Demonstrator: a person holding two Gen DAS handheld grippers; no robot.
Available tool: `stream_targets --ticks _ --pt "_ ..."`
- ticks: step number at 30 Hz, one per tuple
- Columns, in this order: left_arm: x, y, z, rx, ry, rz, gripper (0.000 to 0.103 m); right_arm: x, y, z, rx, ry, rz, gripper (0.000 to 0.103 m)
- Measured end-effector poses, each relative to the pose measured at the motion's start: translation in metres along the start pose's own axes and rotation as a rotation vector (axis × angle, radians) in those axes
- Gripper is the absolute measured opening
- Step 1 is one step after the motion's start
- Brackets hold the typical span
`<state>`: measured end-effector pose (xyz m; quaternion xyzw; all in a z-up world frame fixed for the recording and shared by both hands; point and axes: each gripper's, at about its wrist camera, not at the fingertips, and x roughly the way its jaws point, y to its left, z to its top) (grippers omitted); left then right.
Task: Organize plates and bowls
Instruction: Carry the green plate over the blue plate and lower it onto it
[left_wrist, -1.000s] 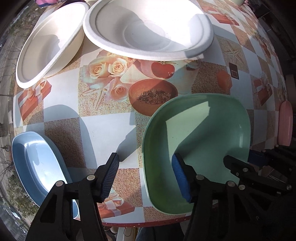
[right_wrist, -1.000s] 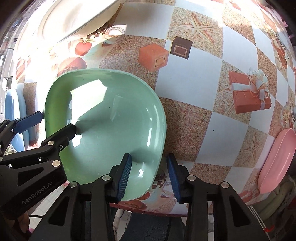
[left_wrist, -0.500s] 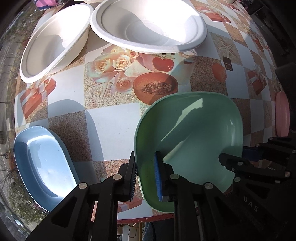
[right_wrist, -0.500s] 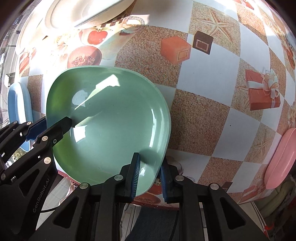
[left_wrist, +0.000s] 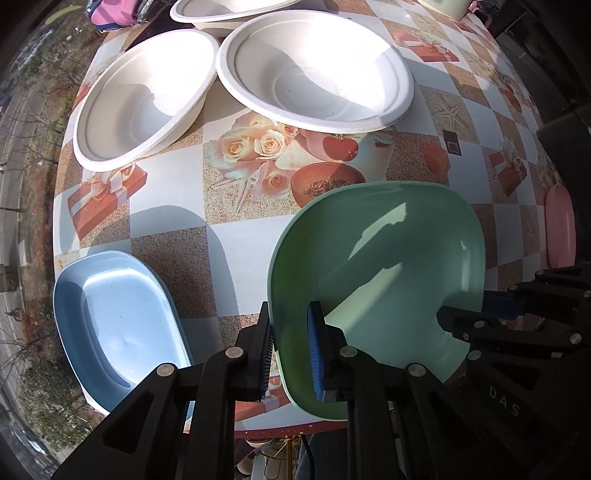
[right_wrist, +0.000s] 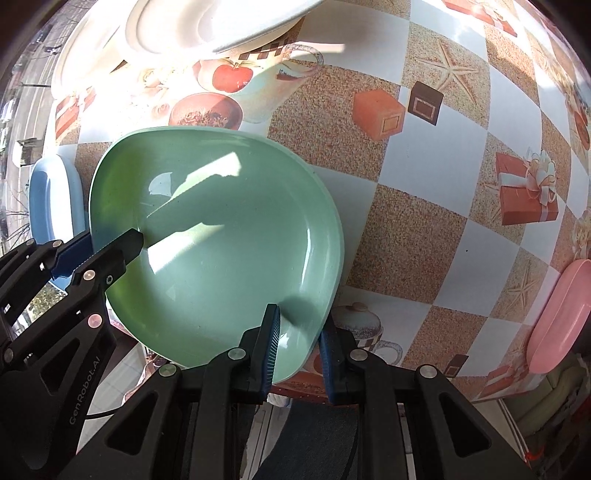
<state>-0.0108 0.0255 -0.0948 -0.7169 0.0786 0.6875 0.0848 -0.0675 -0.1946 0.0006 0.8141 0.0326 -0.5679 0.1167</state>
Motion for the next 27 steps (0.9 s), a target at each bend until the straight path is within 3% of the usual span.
stream_targets --ticks 13,21,27 --pt "-0.029 0.018 -0.003 -0.012 -0.081 0.036 0.019 -0.006 0.008 0.008 -0.055 -0.054 -0.019 0.022" --pt "-0.048 0.043 -0.025 -0.017 -0.123 0.073 0.019 -0.001 0.012 -0.008 -0.095 -0.076 -0.007 0.022" --pt "-0.061 0.041 -0.038 -0.029 -0.149 0.098 0.019 0.005 0.015 -0.023 -0.117 -0.086 0.006 0.022"
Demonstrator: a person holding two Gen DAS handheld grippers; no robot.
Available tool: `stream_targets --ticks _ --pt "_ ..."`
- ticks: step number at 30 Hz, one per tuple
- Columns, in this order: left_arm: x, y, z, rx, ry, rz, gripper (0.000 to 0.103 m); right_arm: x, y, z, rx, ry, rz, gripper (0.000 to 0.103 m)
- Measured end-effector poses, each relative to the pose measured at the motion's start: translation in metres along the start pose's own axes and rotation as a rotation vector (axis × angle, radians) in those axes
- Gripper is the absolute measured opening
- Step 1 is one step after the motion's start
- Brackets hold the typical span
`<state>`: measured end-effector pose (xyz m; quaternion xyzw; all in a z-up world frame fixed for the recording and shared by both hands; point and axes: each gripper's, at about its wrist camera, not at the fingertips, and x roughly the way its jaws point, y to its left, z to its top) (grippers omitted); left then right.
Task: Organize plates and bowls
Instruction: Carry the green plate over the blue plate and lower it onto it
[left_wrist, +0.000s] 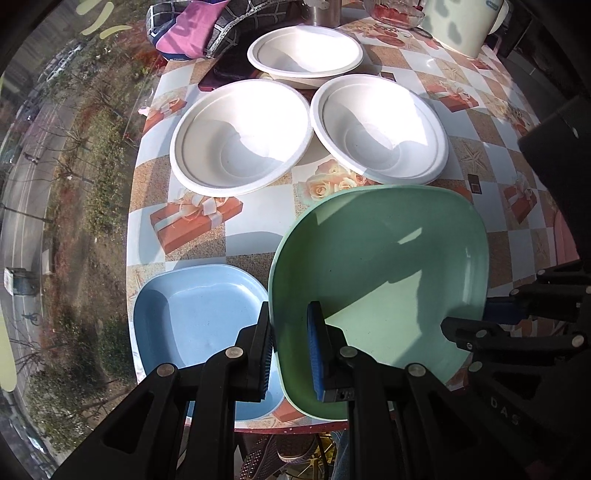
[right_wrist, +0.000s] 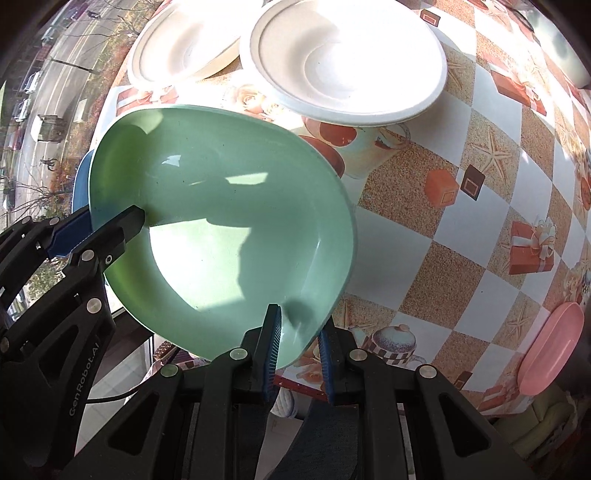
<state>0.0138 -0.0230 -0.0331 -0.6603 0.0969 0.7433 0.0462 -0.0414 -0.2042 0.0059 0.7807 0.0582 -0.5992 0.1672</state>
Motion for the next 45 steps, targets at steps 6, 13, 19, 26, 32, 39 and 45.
stream_targets --ticks 6,13,19,26,32,39,45 --pt "-0.001 0.012 0.0 -0.01 -0.006 0.016 0.019 0.011 0.002 -0.005 -0.024 -0.006 -0.003 0.022" --pt "-0.004 0.031 -0.003 -0.045 -0.011 0.034 0.019 0.021 0.011 -0.005 -0.056 -0.017 0.004 0.022" --pt "-0.005 0.046 -0.01 -0.063 -0.011 0.047 0.019 0.025 0.018 -0.002 -0.096 -0.025 0.015 0.022" --pt "-0.002 0.057 -0.017 -0.087 -0.007 0.068 0.019 0.029 0.025 0.002 -0.115 -0.032 0.025 0.022" --pt "0.003 0.073 -0.024 -0.129 0.007 0.078 0.019 0.033 0.036 0.009 -0.139 -0.041 0.037 0.022" --pt "0.008 0.09 -0.029 -0.142 0.018 0.097 0.02 0.024 0.047 0.018 -0.142 -0.034 0.078 0.022" --pt "0.016 0.105 -0.034 -0.164 0.035 0.099 0.02 0.033 0.055 0.022 -0.144 -0.02 0.107 0.022"
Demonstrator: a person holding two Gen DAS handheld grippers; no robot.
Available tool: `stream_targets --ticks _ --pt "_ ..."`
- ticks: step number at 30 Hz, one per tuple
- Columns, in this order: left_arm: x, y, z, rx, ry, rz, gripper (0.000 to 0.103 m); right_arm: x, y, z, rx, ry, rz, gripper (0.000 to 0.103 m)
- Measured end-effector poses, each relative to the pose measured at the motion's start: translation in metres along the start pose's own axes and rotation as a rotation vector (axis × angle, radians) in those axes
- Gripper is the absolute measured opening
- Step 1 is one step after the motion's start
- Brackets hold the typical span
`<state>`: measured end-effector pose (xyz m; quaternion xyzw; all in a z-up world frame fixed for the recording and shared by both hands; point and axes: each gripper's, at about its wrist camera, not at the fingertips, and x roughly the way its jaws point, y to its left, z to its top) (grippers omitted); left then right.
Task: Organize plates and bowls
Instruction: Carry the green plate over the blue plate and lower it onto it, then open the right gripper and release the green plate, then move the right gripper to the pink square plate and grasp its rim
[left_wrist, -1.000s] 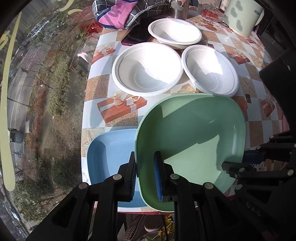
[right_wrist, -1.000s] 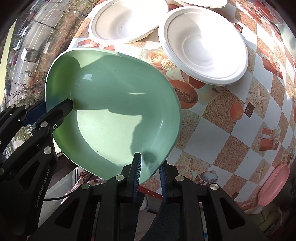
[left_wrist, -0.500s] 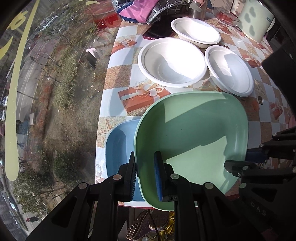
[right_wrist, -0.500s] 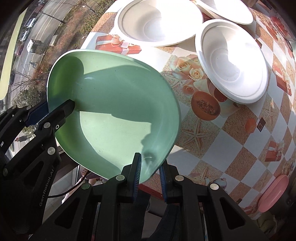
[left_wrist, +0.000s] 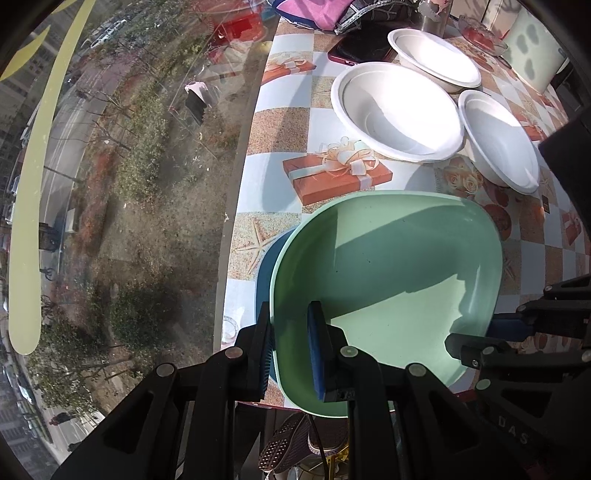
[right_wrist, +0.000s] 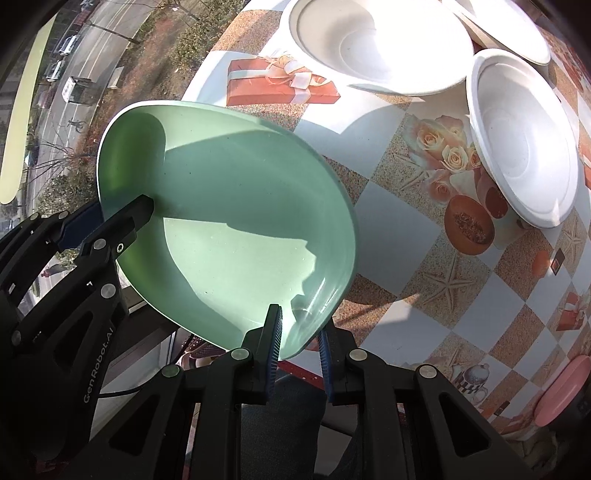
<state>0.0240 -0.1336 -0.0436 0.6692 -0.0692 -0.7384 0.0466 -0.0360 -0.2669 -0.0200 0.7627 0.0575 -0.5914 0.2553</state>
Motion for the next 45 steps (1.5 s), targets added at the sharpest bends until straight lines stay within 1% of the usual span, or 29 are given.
stream_targets --ticks 3,4,10,12,13,14,15,16,17,18,20,23,24,25,26,27,32,35,42,45 --pt "0.005 0.003 -0.001 0.003 0.004 0.009 0.02 0.006 -0.001 -0.007 0.008 0.005 0.012 0.022" --pt "0.006 0.003 -0.002 0.001 0.006 0.01 0.02 0.001 -0.006 -0.011 0.013 0.005 0.017 0.022" --pt "0.014 0.007 -0.005 -0.008 0.02 0.012 0.02 0.006 -0.02 -0.01 0.044 0.006 0.026 0.022" --pt "0.014 0.009 -0.005 -0.013 0.01 0.02 0.022 0.003 -0.027 -0.01 0.051 -0.001 0.038 0.022" --pt "0.013 0.01 -0.005 -0.015 0.008 0.016 0.024 0.001 -0.029 -0.01 0.051 -0.005 0.045 0.022" --pt "0.012 0.01 -0.006 -0.015 0.004 0.013 0.032 0.0 -0.032 -0.01 0.05 -0.01 0.052 0.022" --pt "0.011 0.011 -0.006 -0.015 -0.004 0.012 0.044 -0.001 -0.034 -0.012 0.046 -0.015 0.053 0.023" --pt "0.009 0.01 -0.006 -0.012 -0.016 0.012 0.051 -0.004 -0.037 -0.013 0.043 -0.019 0.045 0.023" --pt "0.007 0.01 -0.006 -0.009 -0.029 0.013 0.062 -0.006 -0.04 -0.015 0.041 -0.023 0.035 0.026" --pt "0.004 0.01 -0.006 -0.005 -0.042 0.014 0.066 -0.007 -0.045 -0.017 0.042 -0.027 0.028 0.045" --pt "0.0 0.008 -0.006 0.005 -0.054 0.005 0.069 -0.022 -0.05 -0.022 0.048 -0.055 0.008 0.071" --pt "-0.005 0.001 -0.005 0.018 -0.05 -0.02 0.071 -0.032 -0.069 -0.037 0.07 -0.068 0.0 0.072" --pt "-0.006 -0.004 -0.005 0.028 -0.048 -0.03 0.071 -0.033 -0.078 -0.041 0.085 -0.066 -0.005 0.073" --pt "-0.008 -0.009 -0.006 0.041 -0.047 -0.04 0.071 -0.034 -0.09 -0.047 0.107 -0.058 -0.016 0.077" --pt "-0.01 -0.015 -0.005 0.057 -0.046 -0.051 0.071 -0.034 -0.101 -0.052 0.129 -0.053 -0.027 0.086" --pt "-0.013 -0.022 -0.004 0.075 -0.046 -0.066 0.072 -0.035 -0.112 -0.059 0.155 -0.056 -0.03 0.086" --pt "-0.023 -0.075 0.008 0.203 -0.031 -0.154 0.075 -0.041 -0.18 -0.099 0.331 -0.082 0.005 0.086" --pt "-0.025 -0.11 0.013 0.281 -0.013 -0.19 0.075 -0.042 -0.215 -0.121 0.439 -0.102 0.024 0.086" --pt "-0.026 -0.181 0.017 0.464 0.02 -0.222 0.075 -0.055 -0.292 -0.198 0.675 -0.171 0.069 0.086" --pt "-0.028 -0.209 0.019 0.537 0.019 -0.223 0.075 -0.063 -0.326 -0.233 0.766 -0.202 0.068 0.086"
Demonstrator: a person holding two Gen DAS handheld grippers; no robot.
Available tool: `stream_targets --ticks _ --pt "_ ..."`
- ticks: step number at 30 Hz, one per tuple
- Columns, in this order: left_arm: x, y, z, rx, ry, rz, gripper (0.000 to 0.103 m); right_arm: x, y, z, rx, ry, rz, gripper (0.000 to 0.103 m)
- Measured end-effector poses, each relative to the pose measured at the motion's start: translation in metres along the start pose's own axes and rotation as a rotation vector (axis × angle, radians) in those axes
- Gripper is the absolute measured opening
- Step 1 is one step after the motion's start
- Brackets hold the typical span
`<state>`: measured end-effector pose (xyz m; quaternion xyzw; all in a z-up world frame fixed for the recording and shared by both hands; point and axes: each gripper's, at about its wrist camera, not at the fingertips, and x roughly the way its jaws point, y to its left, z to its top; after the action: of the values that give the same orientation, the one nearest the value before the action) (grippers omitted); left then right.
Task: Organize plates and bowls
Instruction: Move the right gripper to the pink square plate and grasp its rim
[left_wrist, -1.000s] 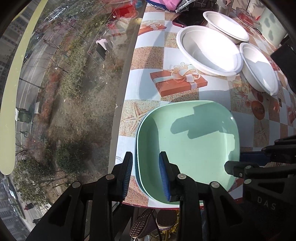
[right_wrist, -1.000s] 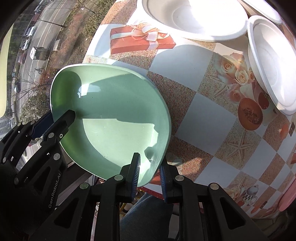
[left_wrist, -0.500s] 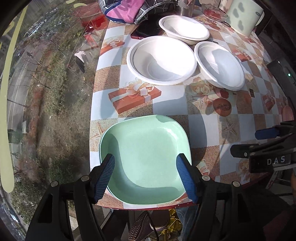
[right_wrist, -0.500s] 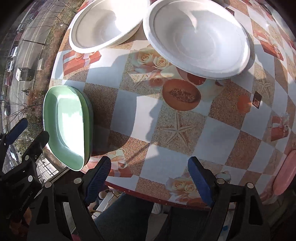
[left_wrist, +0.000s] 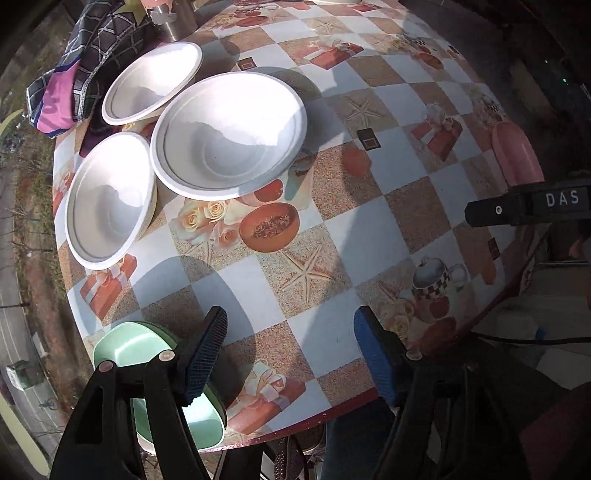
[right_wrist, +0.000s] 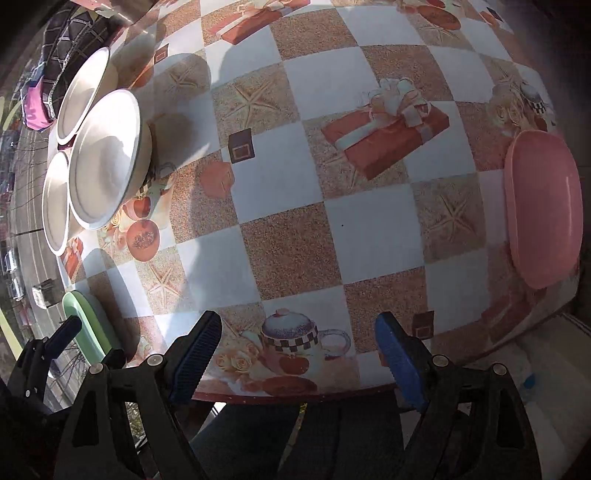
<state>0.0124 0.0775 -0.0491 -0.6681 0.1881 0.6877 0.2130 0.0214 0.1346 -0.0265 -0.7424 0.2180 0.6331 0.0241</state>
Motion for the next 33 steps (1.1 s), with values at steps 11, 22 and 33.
stream_targets --ticks 11,22,33 --pt "0.017 -0.069 0.041 0.155 0.057 -0.034 0.075 -0.038 -0.181 0.014 0.212 -0.086 -0.146 0.086" --pt "0.03 -0.135 0.103 0.165 0.097 -0.135 0.075 -0.043 -0.261 0.046 0.228 -0.131 -0.201 0.086" --pt "0.052 -0.169 0.14 0.136 0.129 -0.147 0.075 -0.002 -0.217 0.062 0.04 -0.128 -0.147 0.086"
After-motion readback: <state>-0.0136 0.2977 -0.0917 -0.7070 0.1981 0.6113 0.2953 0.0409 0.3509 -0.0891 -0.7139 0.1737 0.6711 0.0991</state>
